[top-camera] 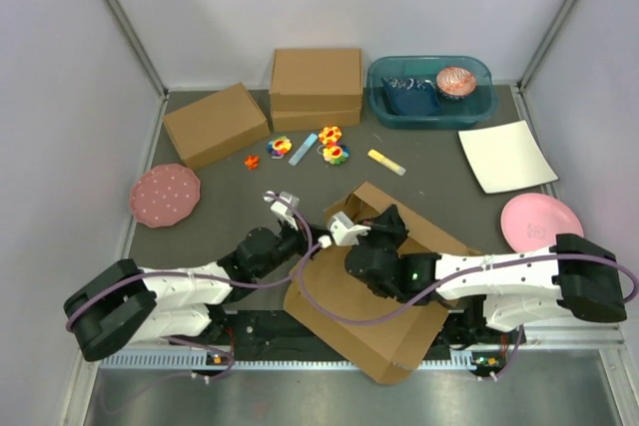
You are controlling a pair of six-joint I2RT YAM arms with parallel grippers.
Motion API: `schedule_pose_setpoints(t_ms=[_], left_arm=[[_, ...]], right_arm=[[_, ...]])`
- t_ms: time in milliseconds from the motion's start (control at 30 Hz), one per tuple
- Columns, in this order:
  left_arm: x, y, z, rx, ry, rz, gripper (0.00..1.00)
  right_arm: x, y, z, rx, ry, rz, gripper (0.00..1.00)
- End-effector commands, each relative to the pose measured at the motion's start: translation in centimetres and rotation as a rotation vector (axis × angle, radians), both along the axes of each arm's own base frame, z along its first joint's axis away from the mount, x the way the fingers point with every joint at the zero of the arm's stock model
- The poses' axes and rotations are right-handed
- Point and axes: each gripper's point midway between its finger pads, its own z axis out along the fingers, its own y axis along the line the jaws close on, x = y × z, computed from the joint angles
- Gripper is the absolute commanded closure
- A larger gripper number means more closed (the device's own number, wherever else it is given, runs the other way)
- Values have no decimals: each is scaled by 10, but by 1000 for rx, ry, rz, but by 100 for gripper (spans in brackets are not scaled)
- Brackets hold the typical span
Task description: Fold the paper box
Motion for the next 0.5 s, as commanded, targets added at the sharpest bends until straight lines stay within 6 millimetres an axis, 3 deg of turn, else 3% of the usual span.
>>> schedule_pose_setpoints(t_ms=[0,233,333,467], left_arm=[[-16,-15,-6,-48,62,-95,98],[-31,-36,-8,-76,103,-225,97],[-32,-39,-15,-72,131,-235,92],[-29,-36,-21,-53,134,-214,77]], right_arm=[[-15,17,-30,41,43,63,100],[-23,18,-32,77,46,70,100],[-24,17,-30,105,46,67,100],[-26,14,-30,122,46,58,100]])
